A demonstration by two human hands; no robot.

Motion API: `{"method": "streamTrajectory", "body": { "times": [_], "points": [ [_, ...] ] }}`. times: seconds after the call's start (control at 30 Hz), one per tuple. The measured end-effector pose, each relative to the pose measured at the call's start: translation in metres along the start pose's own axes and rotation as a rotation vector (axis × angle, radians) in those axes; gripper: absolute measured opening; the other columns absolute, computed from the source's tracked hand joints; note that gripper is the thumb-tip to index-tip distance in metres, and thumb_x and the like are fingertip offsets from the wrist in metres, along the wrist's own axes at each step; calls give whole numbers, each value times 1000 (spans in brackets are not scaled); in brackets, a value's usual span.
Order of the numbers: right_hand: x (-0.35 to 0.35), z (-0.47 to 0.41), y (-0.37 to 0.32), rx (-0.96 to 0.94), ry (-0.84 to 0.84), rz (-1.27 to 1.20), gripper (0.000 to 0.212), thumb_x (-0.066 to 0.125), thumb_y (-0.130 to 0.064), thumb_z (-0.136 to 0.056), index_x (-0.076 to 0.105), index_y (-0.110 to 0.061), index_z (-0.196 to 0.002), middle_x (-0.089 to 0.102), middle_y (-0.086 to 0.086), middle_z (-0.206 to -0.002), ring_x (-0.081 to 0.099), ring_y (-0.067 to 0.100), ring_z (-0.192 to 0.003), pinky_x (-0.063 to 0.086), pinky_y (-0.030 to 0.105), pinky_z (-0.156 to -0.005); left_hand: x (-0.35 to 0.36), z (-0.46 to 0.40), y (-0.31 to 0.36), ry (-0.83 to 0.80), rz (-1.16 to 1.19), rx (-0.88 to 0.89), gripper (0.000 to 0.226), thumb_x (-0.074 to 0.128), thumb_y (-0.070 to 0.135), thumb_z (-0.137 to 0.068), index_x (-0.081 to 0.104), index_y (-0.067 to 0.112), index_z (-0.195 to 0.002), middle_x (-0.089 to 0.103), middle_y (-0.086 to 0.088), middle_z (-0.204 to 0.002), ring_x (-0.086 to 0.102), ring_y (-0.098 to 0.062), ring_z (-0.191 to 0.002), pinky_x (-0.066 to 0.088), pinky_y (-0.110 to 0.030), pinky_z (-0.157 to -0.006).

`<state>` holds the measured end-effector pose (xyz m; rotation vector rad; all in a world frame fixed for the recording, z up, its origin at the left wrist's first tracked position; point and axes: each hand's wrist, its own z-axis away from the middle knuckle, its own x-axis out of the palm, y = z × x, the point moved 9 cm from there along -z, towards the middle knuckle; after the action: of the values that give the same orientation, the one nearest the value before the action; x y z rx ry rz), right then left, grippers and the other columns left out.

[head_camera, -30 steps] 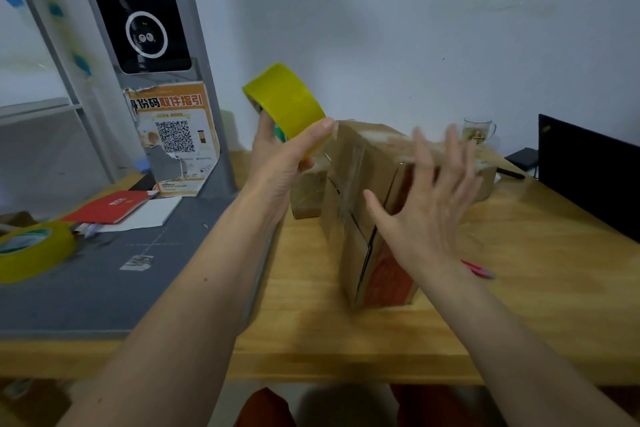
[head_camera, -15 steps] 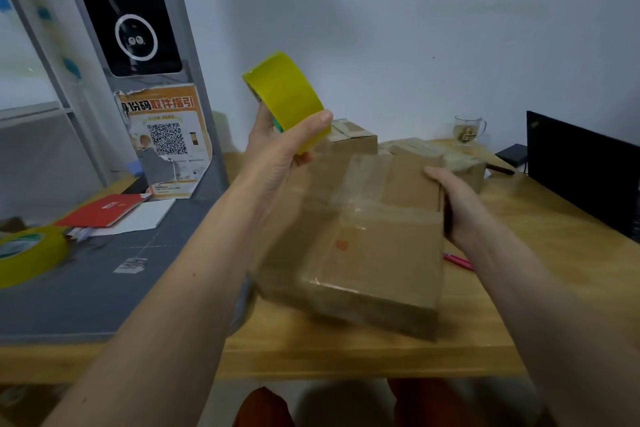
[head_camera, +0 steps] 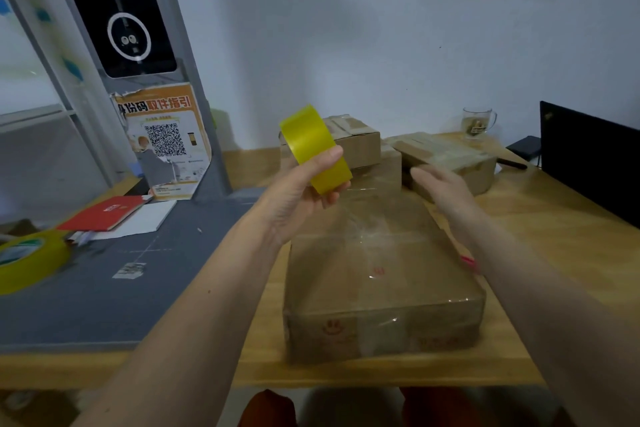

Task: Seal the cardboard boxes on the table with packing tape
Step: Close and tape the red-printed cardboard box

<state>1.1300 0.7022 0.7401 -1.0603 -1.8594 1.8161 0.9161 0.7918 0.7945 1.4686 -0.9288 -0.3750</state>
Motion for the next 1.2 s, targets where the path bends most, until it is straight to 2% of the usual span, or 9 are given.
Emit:
{"method": "streamTrajectory", "body": {
  "times": [0.1,0.2,0.33,0.43,0.53,0.63,0.83,1.03,1.2],
  "points": [
    [22,13,-50,-208,-231,-146,55,67,-55,-79,53,-38,-130,56,-15,-131,55,-2,-112,48,32,-94,15,-1,-8,-134,-15,-67,73,90,41,-51,66,24,-118,71,-5,-102,70,-25,-82,50,-25,-61],
    [42,26,-73,-244,-417,-253,61,79,-51,-66,61,-34,-122,65,-5,-124,62,14,-114,52,40,-92,37,7,-21,-315,-53,-160,82,95,53,-42,70,25,-114,71,-8,-107,70,-27,-79,47,-25,-57],
    [46,32,-77,-250,-351,-256,42,87,-41,-58,71,-22,-91,75,-2,-93,71,15,-89,54,35,-78,54,19,-35,-407,-103,-248,78,97,54,-37,75,24,-106,74,-8,-103,72,-27,-84,56,-30,-64],
    [33,30,-73,-255,-208,-330,9,74,-13,-81,68,-19,-83,75,-6,-75,70,11,-71,54,28,-66,54,25,-44,-336,103,-331,101,100,37,-39,58,13,-128,67,-17,-124,68,-38,-107,60,-47,-84],
    [20,32,-76,-299,-88,-302,19,64,1,-86,69,-17,-85,73,-10,-76,69,7,-74,55,20,-66,50,33,-51,-209,465,-383,108,96,26,-53,41,4,-143,50,-31,-140,57,-51,-119,49,-64,-94],
    [13,38,-83,-364,14,-263,29,59,10,-85,67,-16,-94,70,-6,-88,66,8,-85,54,19,-76,45,44,-66,-54,744,-474,87,81,29,-76,34,-10,-138,50,-43,-130,57,-55,-117,45,-61,-101],
    [16,47,-93,-459,96,-190,50,50,20,-79,64,-23,-100,64,-15,-90,59,-14,-79,45,4,-70,30,56,-77,117,715,-439,34,44,15,-102,57,-13,-117,63,-37,-116,60,-47,-116,49,-52,-99],
    [23,56,-100,-544,103,-102,52,51,18,-79,62,-26,-105,63,-10,-95,57,-10,-87,44,3,-72,24,65,-75,192,648,-435,18,51,0,-97,60,-12,-107,68,-33,-110,65,-42,-112,50,-52,-100],
    [23,60,-102,-565,116,-81,53,51,18,-79,62,-26,-107,62,-13,-96,55,-14,-87,42,1,-72,17,70,-76,267,605,-431,21,57,-4,-93,61,-11,-113,72,-29,-100,70,-37,-100,59,-49,-77]
  ]
}}
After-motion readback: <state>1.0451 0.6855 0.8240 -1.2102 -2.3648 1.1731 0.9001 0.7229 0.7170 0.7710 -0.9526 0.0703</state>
